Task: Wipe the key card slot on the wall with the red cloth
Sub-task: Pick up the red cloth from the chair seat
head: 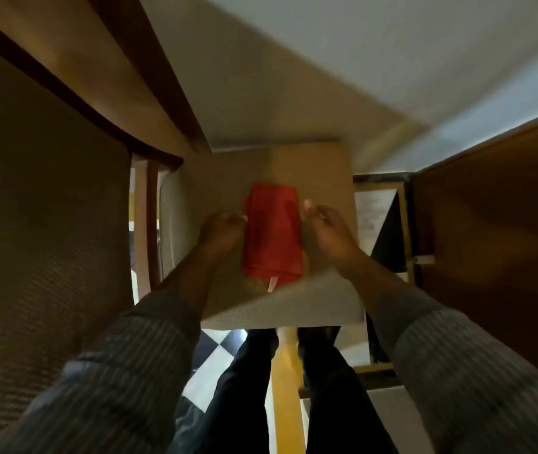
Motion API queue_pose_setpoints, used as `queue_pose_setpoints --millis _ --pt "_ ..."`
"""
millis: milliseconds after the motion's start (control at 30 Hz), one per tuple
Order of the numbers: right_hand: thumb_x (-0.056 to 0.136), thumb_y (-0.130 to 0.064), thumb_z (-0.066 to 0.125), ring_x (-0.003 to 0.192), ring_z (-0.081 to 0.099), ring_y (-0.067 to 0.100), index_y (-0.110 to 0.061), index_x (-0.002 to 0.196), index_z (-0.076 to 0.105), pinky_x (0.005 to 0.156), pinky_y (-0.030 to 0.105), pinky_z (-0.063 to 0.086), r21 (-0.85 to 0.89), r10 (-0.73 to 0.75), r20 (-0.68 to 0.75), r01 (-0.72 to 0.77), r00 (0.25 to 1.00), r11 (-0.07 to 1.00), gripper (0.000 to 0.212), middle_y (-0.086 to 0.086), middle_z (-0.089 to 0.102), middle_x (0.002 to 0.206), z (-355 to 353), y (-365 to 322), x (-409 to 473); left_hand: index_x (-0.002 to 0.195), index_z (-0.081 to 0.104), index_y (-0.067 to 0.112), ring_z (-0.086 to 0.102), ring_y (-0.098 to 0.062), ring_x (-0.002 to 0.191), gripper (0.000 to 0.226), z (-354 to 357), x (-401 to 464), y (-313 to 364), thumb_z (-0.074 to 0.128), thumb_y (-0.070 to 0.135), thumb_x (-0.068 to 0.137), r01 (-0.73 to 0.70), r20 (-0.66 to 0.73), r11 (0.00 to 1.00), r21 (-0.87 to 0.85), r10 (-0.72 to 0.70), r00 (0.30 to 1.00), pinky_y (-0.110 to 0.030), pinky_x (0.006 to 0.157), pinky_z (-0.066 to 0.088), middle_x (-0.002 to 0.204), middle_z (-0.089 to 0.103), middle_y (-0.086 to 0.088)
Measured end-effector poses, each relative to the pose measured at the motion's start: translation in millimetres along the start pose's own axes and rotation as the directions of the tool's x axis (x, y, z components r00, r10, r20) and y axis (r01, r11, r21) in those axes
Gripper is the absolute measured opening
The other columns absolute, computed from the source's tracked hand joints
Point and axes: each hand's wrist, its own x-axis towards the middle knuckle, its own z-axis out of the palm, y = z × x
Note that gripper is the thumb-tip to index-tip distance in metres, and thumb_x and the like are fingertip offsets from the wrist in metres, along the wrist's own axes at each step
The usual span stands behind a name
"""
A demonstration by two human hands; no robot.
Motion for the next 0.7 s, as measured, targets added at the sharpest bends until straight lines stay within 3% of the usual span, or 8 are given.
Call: queue_pose_setpoints --millis 100,200,267,367,433,500,567,700 --pt "0.096 -0.051 0.057 0.101 0.068 0.029 -0.01 0.114 0.067 0.092 0.05 0.054 -0.055 -0.002 0.022 0.003 1.0 0.998 0.046 0.008 0.072 0.108 20.7 16.4 16.7 0.116 0.07 0.006 0.065 -0.033 0.113 0.032 19.7 17.9 -13.6 0.06 0.033 0.101 0.045 0.02 0.999 -0.014 -0.045 0.999 -0.036 0.091 0.049 0.121 0.07 -0.015" --pt "0.098 -0.035 0.06 0.095 0.068 0.027 -0.007 0.111 0.07 0.091 0.046 0.055 -0.153 -0.03 -0.06 0.021 0.998 0.988 0.032 0.011 0.073 0.104 35.5 26.2 32.7 0.126 0.064 0.006 0.064 -0.03 0.111 0.045 38.5 26.2 -15.7 0.067 0.039 0.096 0.079 -0.05 0.996 -0.04 -0.081 0.995 -0.03 0.083 0.044 0.127 0.068 -0.015" --pt "0.097 -0.025 0.062 0.091 0.068 0.027 -0.005 0.109 0.07 0.087 0.042 0.056 -0.193 -0.052 -0.105 0.031 0.993 0.981 0.024 0.011 0.072 0.101 37.8 28.8 44.3 0.123 0.064 0.003 0.066 -0.032 0.11 0.049 45.6 31.4 -13.8 0.072 0.04 0.092 0.076 -0.094 0.995 -0.071 -0.083 0.992 -0.032 0.085 0.05 0.125 0.069 -0.015" --pt "0.096 -0.008 0.059 0.079 0.065 0.023 -0.01 0.093 0.068 0.076 0.036 0.056 -0.127 -0.017 -0.11 0.003 0.994 0.992 0.01 0.008 0.069 0.088 37.2 31.4 52.0 0.126 0.065 0.001 0.065 -0.036 0.116 0.041 52.6 35.9 -10.1 0.068 0.029 0.096 0.06 -0.023 0.998 0.006 -0.06 0.998 -0.037 0.098 0.052 0.128 0.068 -0.02" --pt "0.097 -0.004 0.054 0.072 0.061 0.021 -0.016 0.085 0.062 0.066 0.034 0.054 -0.1 -0.008 -0.099 -0.002 0.995 0.995 0.019 0.005 0.064 0.08 34.2 28.5 51.0 0.13 0.063 0.001 0.063 -0.036 0.119 0.039 51.5 34.7 -6.9 0.065 0.022 0.097 0.056 0.02 0.998 -0.034 -0.055 0.998 -0.04 0.102 0.052 0.131 0.066 -0.02" --pt "0.099 -0.006 0.052 0.074 0.064 0.022 -0.017 0.087 0.059 0.061 0.034 0.056 -0.016 0.042 -0.059 -0.043 0.997 0.999 0.018 0.007 0.064 0.084 30.2 23.0 44.9 0.128 0.063 0.001 0.065 -0.035 0.115 0.034 47.9 30.4 -5.6 0.064 0.019 0.098 0.053 0.042 0.993 -0.101 -0.049 0.998 -0.045 0.102 0.053 0.128 0.067 -0.02" --pt "0.099 -0.012 0.057 0.084 0.069 0.027 -0.013 0.102 0.061 0.061 0.036 0.058 0.057 0.06 0.029 -0.062 0.998 0.996 0.006 0.011 0.069 0.096 29.5 17.3 38.2 0.126 0.064 0.003 0.066 -0.035 0.112 0.03 43.5 23.3 -3.7 0.062 0.017 0.099 0.051 0.063 0.991 -0.124 -0.044 0.997 -0.047 0.101 0.054 0.125 0.068 -0.02" --pt "0.092 -0.009 0.065 0.097 0.069 0.029 -0.005 0.117 0.066 0.083 0.039 0.058 -0.117 -0.04 0.038 0.044 0.998 0.992 0.025 0.013 0.072 0.107 37.9 15.4 36.7 0.131 0.062 0.004 0.064 -0.035 0.115 0.033 42.9 19.5 -6.2 0.059 0.015 0.1 0.095 0.088 0.985 -0.147 -0.083 0.993 -0.043 0.102 0.053 0.129 0.067 -0.019"
